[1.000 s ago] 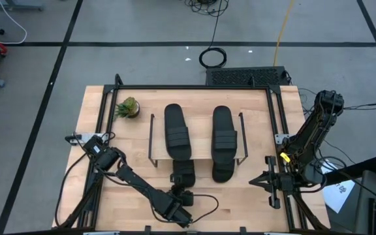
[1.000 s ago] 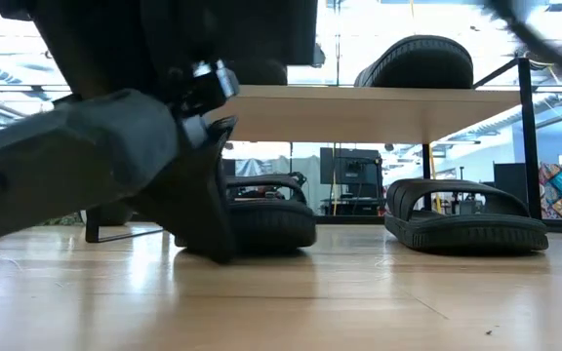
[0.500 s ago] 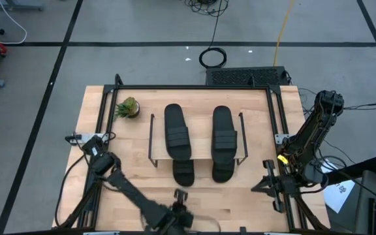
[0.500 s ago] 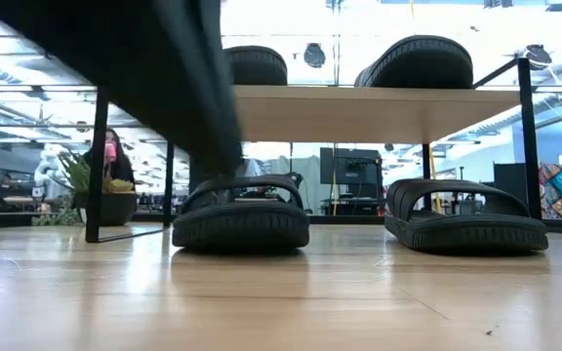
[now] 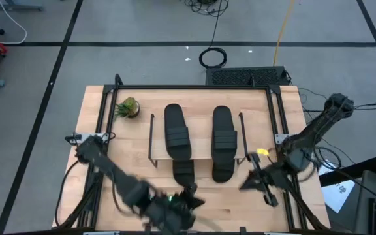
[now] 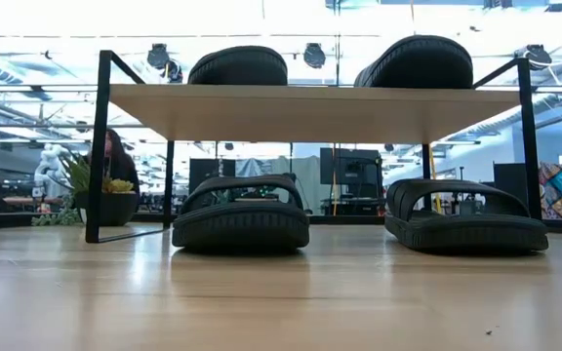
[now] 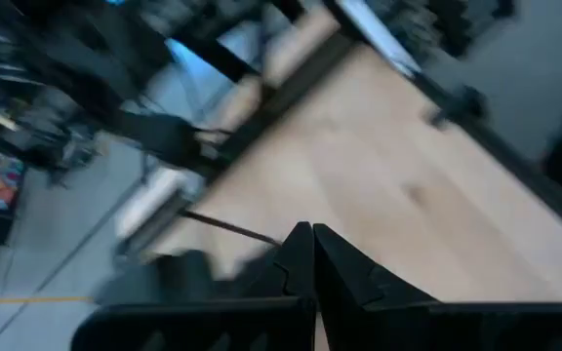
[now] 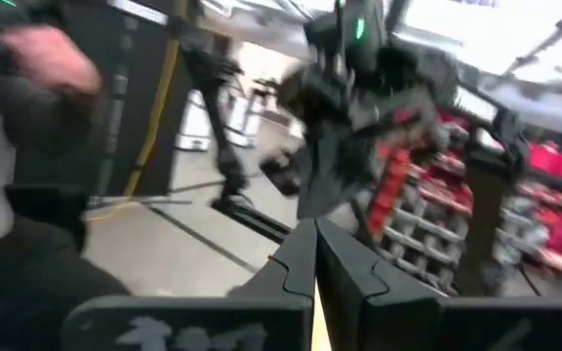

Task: Pick and place slides into the shelf
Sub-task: Return to Home Position

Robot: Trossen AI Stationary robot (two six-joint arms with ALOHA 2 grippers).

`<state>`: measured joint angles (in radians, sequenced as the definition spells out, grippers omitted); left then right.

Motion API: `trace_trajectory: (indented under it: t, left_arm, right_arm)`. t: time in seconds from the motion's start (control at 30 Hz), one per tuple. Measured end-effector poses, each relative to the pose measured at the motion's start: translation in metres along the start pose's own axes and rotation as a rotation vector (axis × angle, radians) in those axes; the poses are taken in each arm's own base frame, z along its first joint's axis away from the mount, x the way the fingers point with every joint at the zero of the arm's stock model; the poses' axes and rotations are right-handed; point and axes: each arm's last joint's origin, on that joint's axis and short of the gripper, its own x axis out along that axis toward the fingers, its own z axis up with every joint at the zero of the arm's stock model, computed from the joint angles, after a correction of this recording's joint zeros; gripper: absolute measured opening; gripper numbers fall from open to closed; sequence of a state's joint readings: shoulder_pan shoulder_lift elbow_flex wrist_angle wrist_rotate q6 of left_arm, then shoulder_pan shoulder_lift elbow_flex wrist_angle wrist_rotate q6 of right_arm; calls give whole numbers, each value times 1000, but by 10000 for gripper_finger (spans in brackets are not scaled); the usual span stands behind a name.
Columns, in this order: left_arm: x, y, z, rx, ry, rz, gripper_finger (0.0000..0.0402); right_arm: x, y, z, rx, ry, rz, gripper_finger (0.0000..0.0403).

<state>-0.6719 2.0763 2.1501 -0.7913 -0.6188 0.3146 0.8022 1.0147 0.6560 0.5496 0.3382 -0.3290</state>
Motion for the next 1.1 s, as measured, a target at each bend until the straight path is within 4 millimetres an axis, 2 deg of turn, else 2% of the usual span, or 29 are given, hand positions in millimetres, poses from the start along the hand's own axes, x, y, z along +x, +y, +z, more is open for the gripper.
trace_trajectory:
  t: [0.1,0.2,0.3,0.43,0.53,0.67,0.8,0.97,1.1]
  left_arm:
    - [-9,42,-1,-25,-58,39,0]
    - [-22,79,-6,-64,-87,90,0]
    - [-45,116,-14,-97,-111,151,0]
    - [-77,158,-30,-123,-130,196,0]
    - [-101,181,-43,-132,-145,203,0]
    - [-129,202,-55,-101,-189,222,0]
    - [-154,220,-67,-113,-229,241,0]
    - [-182,247,-95,-199,-199,317,0]
    - [-192,251,-119,-272,-159,325,0]
  right_arm:
    - [5,-30,13,6,38,-103,0]
    - [-1,-59,26,-9,88,-198,0]
    - [-17,-87,43,-43,116,-295,0]
    - [-51,-116,67,-62,127,-417,0]
    - [-75,-124,78,-39,137,-394,0]
    - [-93,-128,87,-33,198,-431,0]
    - [-99,-130,83,-76,345,-496,0]
    - [-102,-130,85,-64,322,-485,0]
    - [-111,-127,87,-11,297,-467,0]
